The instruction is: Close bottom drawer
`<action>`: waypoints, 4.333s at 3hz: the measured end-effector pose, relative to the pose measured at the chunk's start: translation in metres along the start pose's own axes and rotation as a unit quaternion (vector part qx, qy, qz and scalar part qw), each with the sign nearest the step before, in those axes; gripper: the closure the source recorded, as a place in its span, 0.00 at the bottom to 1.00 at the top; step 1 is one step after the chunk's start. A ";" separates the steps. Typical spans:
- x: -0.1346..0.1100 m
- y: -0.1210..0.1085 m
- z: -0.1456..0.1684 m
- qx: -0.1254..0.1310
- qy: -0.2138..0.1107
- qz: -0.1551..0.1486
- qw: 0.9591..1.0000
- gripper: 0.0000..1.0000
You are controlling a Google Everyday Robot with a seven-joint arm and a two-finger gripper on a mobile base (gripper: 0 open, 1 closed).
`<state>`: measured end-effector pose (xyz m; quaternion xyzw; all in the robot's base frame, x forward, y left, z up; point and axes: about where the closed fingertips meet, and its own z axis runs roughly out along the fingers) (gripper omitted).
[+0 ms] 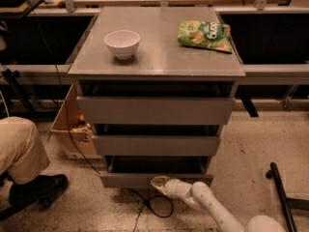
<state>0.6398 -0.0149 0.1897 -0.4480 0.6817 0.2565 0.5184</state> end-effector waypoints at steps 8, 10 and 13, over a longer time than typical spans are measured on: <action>-0.015 -0.051 0.042 0.062 -0.060 0.039 0.995 1.00; -0.002 0.013 -0.068 -0.023 0.029 0.033 0.999 1.00; -0.039 0.016 -0.228 0.072 0.115 0.007 0.991 0.83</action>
Offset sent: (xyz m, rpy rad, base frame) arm 0.1115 0.0548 -0.0030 0.1797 -0.0009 -0.1648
